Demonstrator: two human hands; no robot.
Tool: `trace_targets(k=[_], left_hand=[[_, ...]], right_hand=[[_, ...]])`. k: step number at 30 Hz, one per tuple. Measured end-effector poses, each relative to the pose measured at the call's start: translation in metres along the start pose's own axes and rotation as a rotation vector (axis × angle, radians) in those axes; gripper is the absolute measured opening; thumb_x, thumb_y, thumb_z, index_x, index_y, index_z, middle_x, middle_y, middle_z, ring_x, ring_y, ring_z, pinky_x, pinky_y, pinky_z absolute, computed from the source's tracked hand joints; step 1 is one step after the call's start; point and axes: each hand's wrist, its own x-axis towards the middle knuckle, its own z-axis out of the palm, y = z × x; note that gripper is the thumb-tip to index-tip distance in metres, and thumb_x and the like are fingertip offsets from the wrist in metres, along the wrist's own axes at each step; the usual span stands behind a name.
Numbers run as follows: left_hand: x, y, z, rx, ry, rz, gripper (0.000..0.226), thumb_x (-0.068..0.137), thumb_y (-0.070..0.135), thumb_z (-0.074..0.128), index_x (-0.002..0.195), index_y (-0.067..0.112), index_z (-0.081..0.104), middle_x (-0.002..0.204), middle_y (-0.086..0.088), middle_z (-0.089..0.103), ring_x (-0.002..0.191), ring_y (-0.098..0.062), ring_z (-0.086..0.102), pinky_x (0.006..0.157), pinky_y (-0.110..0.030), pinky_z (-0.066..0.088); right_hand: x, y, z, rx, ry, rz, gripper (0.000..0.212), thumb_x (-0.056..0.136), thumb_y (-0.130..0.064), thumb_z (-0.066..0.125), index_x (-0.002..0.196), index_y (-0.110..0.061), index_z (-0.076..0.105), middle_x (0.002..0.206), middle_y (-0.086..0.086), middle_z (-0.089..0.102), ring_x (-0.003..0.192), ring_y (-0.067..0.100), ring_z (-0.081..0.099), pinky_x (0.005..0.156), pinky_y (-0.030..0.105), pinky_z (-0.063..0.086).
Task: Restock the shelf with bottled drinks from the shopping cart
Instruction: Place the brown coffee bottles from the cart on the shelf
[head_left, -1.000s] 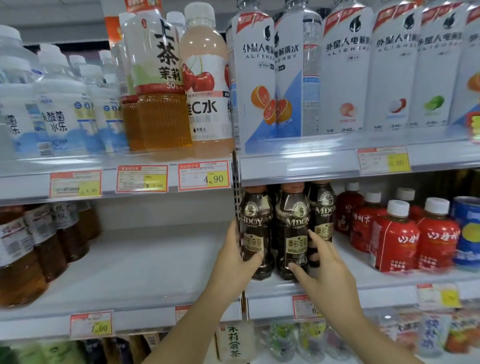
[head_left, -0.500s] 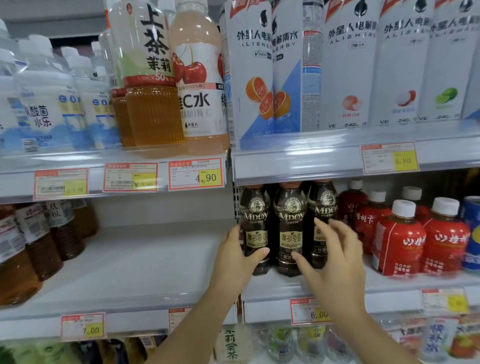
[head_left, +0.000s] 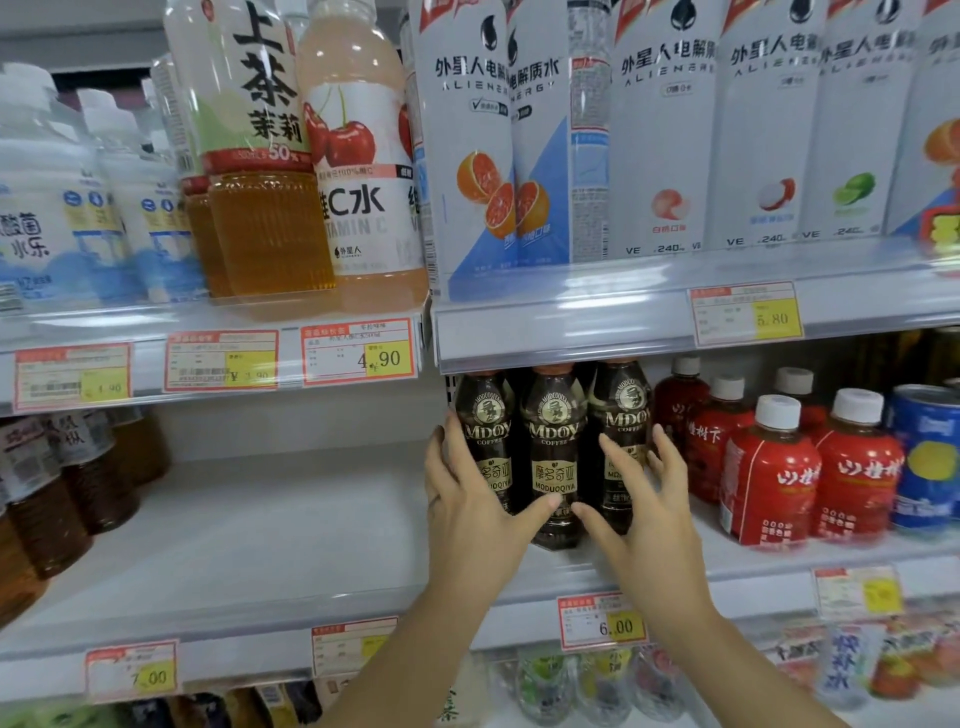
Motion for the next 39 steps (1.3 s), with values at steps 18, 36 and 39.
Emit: trace_targets(k=[18,36,39], left_hand=[[-0.003,0.013,0.013,-0.058,0.031,-0.092,0.13,0.062,0.051,0.08,0.142,0.035,-0.021,0.151,-0.003,0.009,0.131,-0.028,0.036,0.1,-0.045,0.043],[-0.001,-0.004,-0.018,-0.215,-0.108,-0.136,0.078,0.085,-0.004,0.059,0.146,0.028,0.022,0.131,-0.002,0.053,0.12,-0.017,0.052,0.101,-0.043,0.044],[-0.002,0.0,-0.02,-0.202,-0.123,-0.13,0.08,0.084,-0.003,0.06,0.146,0.028,0.02,0.133,-0.002,0.053,0.12,-0.019,0.053,0.1,-0.044,0.044]], right_hand=[[0.009,0.0,-0.015,-0.004,0.126,-0.072,0.074,0.081,-0.015,0.069,0.143,-0.019,0.029,0.143,0.005,0.038,0.13,0.012,0.033,0.105,0.026,0.032],[0.004,-0.031,0.016,-0.057,-0.105,-0.118,0.07,0.087,-0.003,0.056,0.146,-0.024,0.025,0.149,-0.002,0.031,0.133,0.016,0.036,0.092,0.028,0.046],[0.001,-0.025,-0.002,0.032,-0.014,-0.17,0.065,0.086,-0.008,0.061,0.142,-0.023,0.033,0.146,-0.002,0.037,0.13,0.013,0.039,0.101,0.021,0.038]])
